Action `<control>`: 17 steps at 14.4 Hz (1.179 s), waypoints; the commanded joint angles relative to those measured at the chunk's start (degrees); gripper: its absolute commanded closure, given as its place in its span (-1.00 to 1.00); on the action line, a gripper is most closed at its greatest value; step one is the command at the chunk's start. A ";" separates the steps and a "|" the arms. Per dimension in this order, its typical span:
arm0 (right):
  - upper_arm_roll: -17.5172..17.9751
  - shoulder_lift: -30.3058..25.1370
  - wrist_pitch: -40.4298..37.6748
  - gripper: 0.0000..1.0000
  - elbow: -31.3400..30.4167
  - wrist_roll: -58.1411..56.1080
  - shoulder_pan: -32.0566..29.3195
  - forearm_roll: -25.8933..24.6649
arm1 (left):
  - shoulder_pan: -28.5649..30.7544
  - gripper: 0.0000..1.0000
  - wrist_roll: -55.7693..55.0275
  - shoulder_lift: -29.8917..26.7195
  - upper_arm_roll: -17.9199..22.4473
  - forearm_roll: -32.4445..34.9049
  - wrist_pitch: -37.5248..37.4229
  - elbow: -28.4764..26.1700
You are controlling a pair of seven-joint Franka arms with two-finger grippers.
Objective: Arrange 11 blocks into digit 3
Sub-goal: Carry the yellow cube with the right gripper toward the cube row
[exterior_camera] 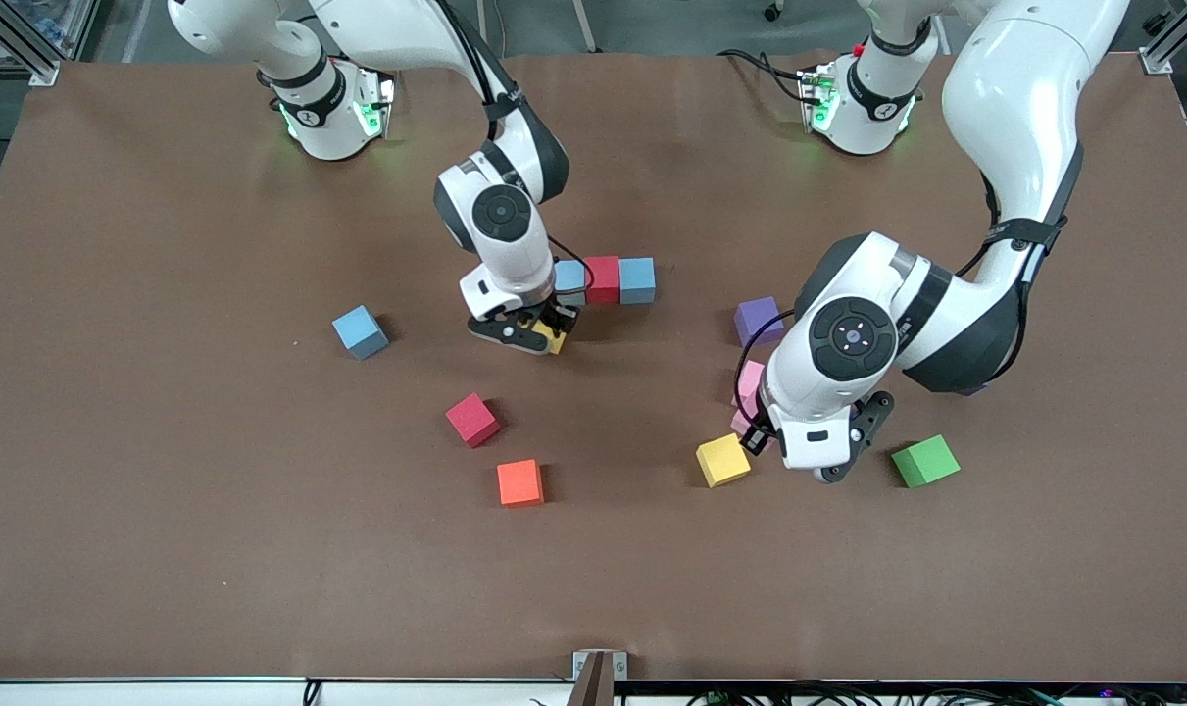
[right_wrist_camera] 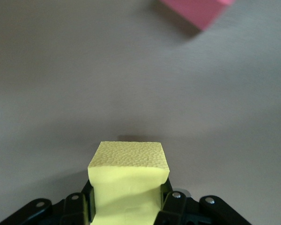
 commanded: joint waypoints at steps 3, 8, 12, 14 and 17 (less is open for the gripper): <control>-0.28 1.27 -1.19 0.96 2.26 -6.49 1.33 1.18 | 0.36 0.71 1.55 -1.28 0.03 1.12 -0.71 -0.97; -0.37 2.14 -1.19 0.96 2.18 -5.79 3.61 0.91 | 0.36 0.71 1.64 -1.28 0.03 1.12 -0.71 -0.97; -0.46 2.94 -2.59 0.96 2.79 -6.05 3.88 -0.58 | 0.36 0.71 1.73 -1.19 0.03 1.12 -0.71 -0.97; -0.46 3.03 -3.73 0.96 3.84 -5.97 3.71 -0.76 | 0.27 0.71 1.73 -1.19 0.03 1.12 -0.62 -0.97; -0.46 3.55 -4.27 0.96 4.64 -5.97 3.71 -0.76 | 0.27 0.71 1.73 -1.19 0.03 1.12 -0.62 -0.97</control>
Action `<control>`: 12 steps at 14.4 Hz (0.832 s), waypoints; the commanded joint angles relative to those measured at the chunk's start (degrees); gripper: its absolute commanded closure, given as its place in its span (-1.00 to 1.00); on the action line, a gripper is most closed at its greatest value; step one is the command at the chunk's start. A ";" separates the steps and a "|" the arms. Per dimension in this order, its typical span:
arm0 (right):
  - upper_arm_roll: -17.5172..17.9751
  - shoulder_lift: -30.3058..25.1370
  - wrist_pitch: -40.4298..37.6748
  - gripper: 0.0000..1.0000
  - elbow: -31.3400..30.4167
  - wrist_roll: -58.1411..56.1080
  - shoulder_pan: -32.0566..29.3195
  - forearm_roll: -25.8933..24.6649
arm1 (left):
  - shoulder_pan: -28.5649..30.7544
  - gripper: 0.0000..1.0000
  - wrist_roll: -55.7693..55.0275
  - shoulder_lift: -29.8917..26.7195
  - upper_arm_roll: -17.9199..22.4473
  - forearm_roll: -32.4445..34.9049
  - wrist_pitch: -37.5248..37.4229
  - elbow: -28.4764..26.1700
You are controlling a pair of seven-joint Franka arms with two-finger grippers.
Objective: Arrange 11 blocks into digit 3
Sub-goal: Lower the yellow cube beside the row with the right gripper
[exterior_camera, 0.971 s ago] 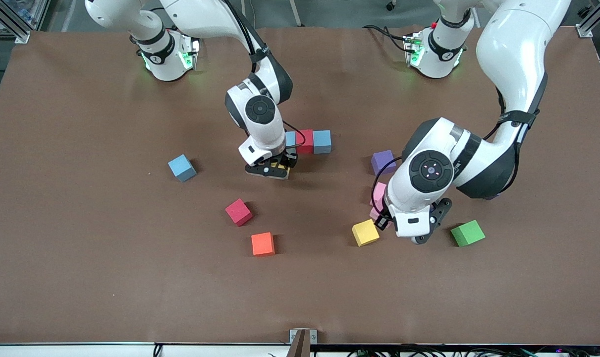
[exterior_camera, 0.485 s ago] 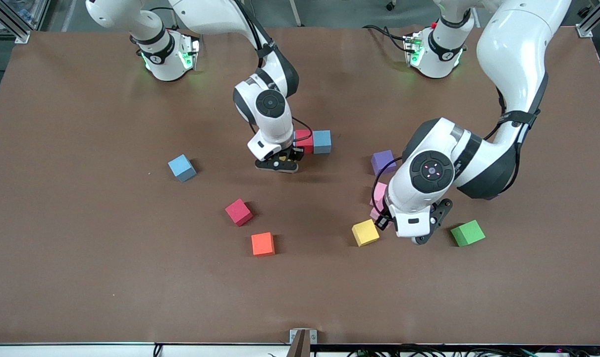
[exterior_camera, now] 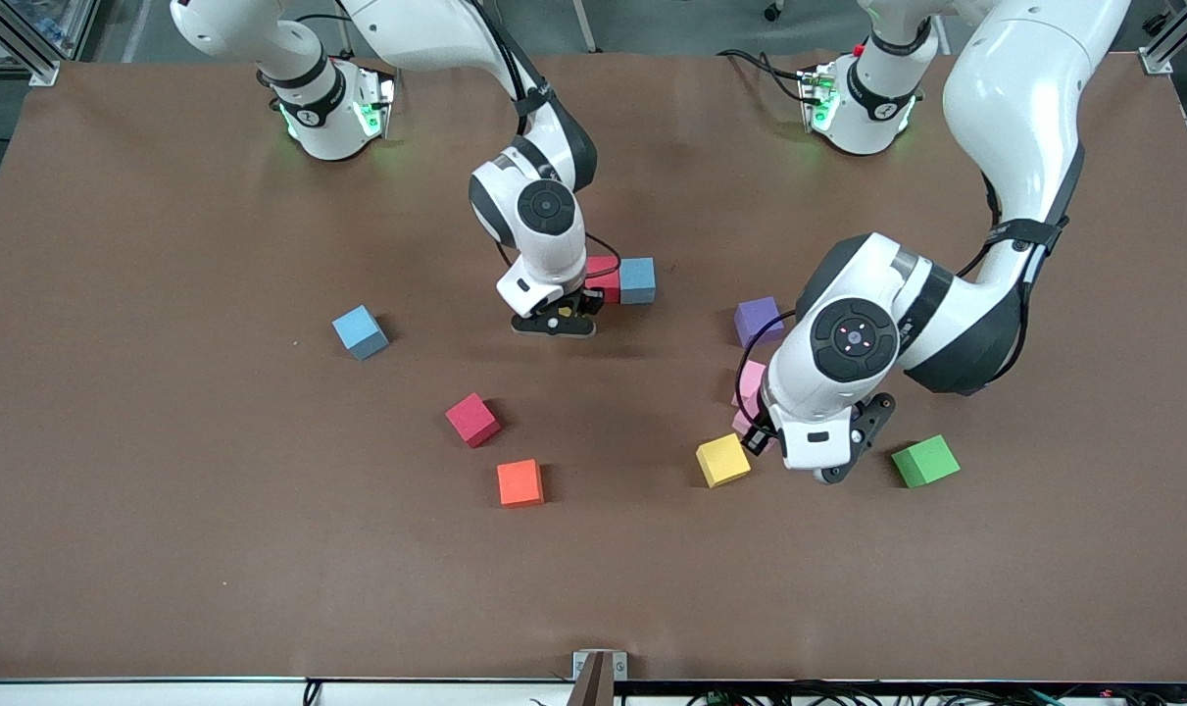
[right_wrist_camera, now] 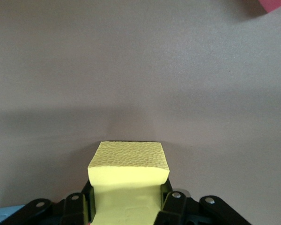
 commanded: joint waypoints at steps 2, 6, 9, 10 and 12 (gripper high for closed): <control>-0.28 1.53 -0.85 0.96 1.61 -0.46 0.25 -0.88 | 0.18 0.71 0.81 -1.19 0.09 1.10 -0.59 -0.92; -0.19 3.11 -1.02 0.96 2.66 -0.81 0.25 -2.29 | 0.26 0.70 0.81 -1.10 0.09 1.10 -0.59 -0.92; -0.19 3.64 -1.03 0.96 3.02 -1.60 0.25 -2.38 | 0.27 0.70 0.81 -1.19 0.09 1.19 -0.59 -0.92; -0.19 3.64 -1.03 0.96 3.02 -2.47 0.25 -2.38 | 0.27 0.70 0.90 -1.19 0.09 1.10 -0.59 -0.92; -0.19 3.64 -0.94 0.96 3.02 -2.92 0.33 -2.38 | 0.27 0.70 1.34 -1.19 0.09 1.19 -0.59 -0.92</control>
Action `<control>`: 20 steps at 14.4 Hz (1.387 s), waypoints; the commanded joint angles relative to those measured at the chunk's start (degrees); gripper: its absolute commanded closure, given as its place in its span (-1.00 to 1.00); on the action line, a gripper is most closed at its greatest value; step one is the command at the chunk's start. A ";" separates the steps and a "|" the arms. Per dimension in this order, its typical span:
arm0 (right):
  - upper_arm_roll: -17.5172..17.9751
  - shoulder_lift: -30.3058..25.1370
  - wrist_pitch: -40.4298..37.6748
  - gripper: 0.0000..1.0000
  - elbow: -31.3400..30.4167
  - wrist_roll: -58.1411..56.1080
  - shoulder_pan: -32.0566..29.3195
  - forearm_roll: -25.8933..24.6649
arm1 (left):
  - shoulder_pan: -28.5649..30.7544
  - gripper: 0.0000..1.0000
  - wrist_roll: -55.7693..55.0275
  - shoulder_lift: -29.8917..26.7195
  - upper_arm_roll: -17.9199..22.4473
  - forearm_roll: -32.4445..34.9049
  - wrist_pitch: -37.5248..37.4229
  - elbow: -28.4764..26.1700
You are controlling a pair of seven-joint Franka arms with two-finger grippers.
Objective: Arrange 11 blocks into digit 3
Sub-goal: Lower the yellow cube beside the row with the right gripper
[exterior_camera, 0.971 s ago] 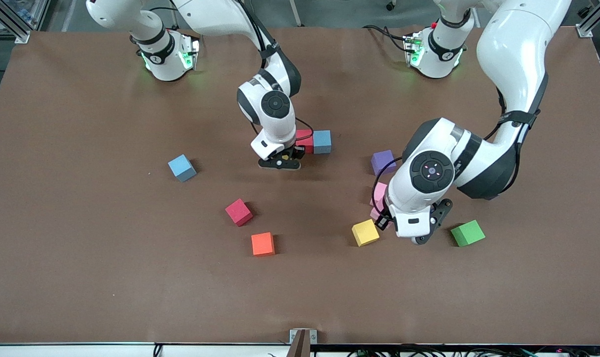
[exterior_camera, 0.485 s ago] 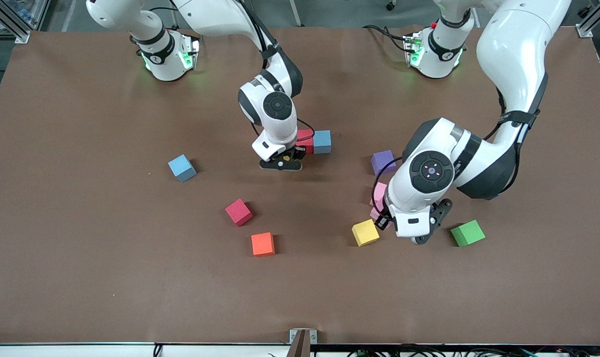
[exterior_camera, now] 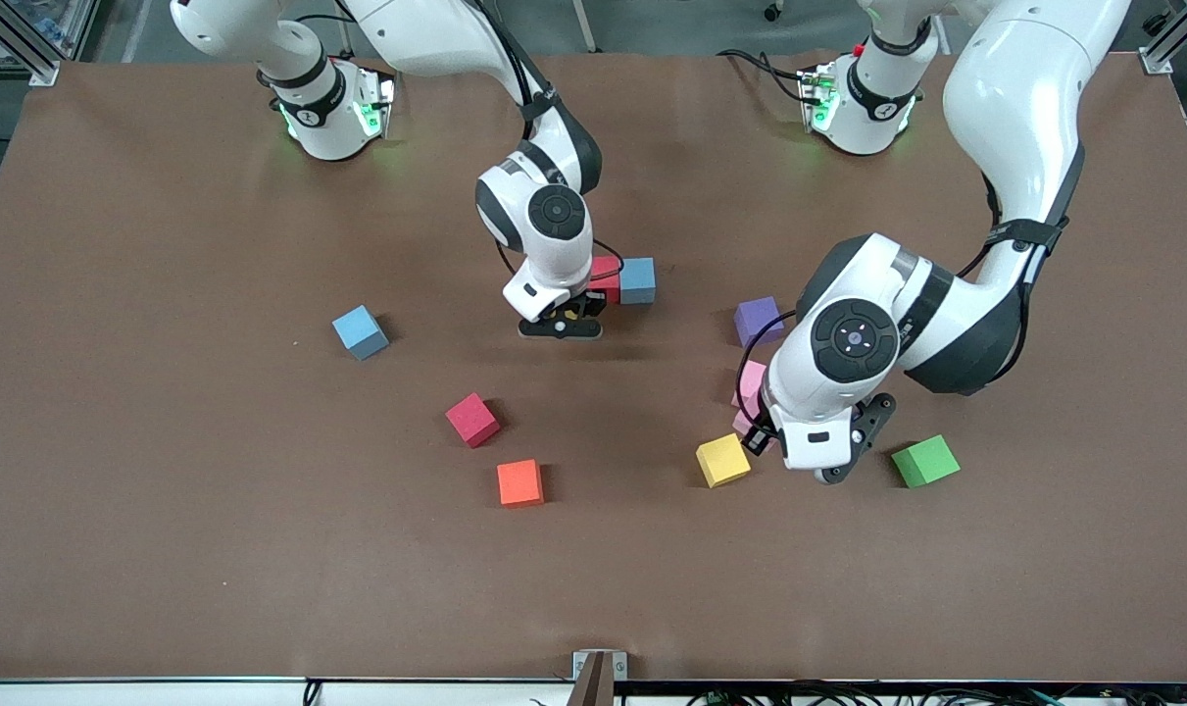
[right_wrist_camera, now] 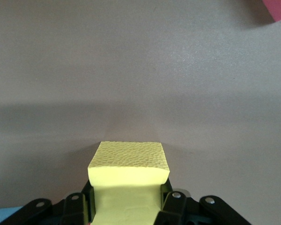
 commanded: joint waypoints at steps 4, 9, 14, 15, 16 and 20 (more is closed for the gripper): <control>-0.15 2.11 0.40 0.96 1.37 -2.41 0.81 -0.77 | 0.48 0.70 1.71 -1.19 0.03 1.19 -0.59 -0.86; -0.15 2.47 0.31 0.96 1.99 -2.05 1.17 -0.59 | 0.57 0.73 1.71 -1.19 0.03 1.01 -0.59 -0.68; -0.15 2.55 -0.04 0.96 1.90 -2.49 1.08 -0.77 | 0.75 0.72 1.53 -1.28 0.03 1.01 -0.59 -0.68; -0.15 2.55 -0.83 0.96 1.90 -2.58 1.08 -0.77 | 0.92 0.72 1.79 -1.37 0.03 1.01 -0.59 -0.68; -0.15 2.55 -1.27 0.96 1.90 -2.67 0.99 -0.85 | 1.01 0.72 1.62 -1.37 0.03 1.01 -0.67 -0.59; -0.24 2.47 -1.98 0.96 1.90 -2.67 0.99 -0.85 | 1.01 0.72 1.53 -1.37 0.03 1.01 -0.67 -0.50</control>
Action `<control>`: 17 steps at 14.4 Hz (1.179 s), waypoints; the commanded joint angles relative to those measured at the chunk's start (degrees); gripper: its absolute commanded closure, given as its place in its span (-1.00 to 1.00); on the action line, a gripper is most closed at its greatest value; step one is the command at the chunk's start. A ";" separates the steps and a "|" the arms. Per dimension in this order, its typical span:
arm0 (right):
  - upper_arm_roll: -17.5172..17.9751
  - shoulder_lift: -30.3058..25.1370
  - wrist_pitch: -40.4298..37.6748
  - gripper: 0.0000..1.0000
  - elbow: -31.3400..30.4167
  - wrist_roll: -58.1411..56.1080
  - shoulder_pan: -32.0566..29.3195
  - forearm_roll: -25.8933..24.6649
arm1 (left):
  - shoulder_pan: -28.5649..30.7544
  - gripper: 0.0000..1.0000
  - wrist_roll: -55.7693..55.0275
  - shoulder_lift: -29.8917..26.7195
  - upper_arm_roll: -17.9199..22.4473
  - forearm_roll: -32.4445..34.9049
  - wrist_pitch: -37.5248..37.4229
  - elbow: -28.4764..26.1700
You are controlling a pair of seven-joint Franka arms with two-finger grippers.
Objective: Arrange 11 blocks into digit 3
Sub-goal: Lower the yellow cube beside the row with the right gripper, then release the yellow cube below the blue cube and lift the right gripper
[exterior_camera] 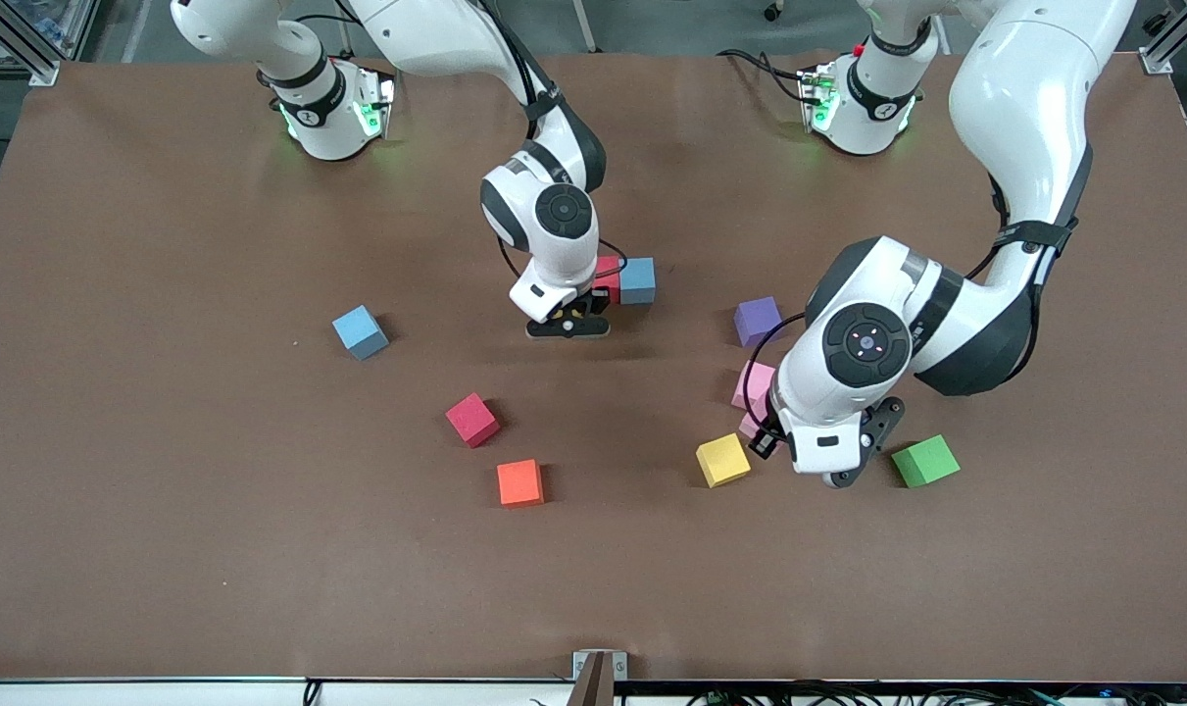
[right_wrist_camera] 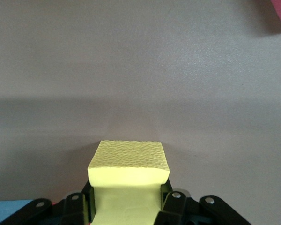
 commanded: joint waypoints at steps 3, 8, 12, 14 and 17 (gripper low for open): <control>-0.18 1.72 -1.77 0.96 0.57 -1.46 0.51 -0.29 | 0.22 0.72 0.64 -1.80 -0.18 0.92 -0.76 -0.67; -0.09 1.72 -2.04 0.95 0.57 -0.94 0.77 -0.29 | -0.22 0.72 0.29 -3.55 -0.27 0.13 -2.33 -0.67; -0.09 1.72 -2.04 0.95 0.57 -0.50 0.86 -0.20 | -0.92 0.71 0.47 -3.83 -0.18 0.31 -2.87 -0.67; -0.09 1.72 -1.95 0.94 0.57 -0.32 1.12 -0.11 | -0.83 0.71 0.38 -4.18 -0.18 0.22 -2.96 -0.67; -0.09 1.72 -1.95 0.94 0.57 -0.32 1.21 -0.11 | -0.05 0.70 0.82 -4.18 -0.18 0.31 -2.96 -0.59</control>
